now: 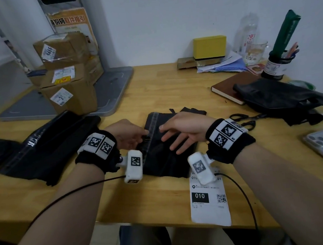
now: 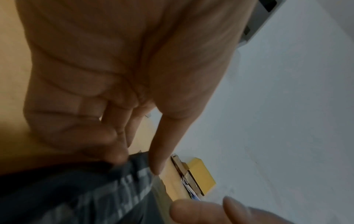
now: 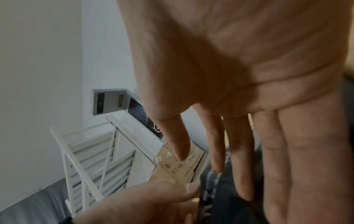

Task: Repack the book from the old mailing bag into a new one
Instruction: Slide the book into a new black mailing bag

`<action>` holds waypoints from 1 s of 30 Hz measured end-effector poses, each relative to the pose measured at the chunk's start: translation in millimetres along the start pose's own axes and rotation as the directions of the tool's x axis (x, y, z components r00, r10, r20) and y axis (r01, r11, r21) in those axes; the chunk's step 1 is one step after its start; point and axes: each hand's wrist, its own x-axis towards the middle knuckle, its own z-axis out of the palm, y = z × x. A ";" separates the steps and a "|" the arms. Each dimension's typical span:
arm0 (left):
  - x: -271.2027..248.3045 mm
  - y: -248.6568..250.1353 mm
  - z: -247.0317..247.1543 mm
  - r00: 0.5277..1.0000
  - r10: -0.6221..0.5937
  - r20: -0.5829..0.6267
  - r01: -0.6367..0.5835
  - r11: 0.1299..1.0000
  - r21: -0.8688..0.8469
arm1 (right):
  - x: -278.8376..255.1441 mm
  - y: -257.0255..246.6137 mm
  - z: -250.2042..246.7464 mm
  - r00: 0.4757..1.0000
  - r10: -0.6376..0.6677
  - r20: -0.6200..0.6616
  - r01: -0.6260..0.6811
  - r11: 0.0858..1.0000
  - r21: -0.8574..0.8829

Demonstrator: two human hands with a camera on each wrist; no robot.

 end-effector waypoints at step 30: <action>-12.0 -0.3 11.8 0.975 0.210 -0.065 -0.218 0.965 -0.144 | 1.2 10.0 -7.1 0.996 0.026 -0.090 -0.023 0.999 0.040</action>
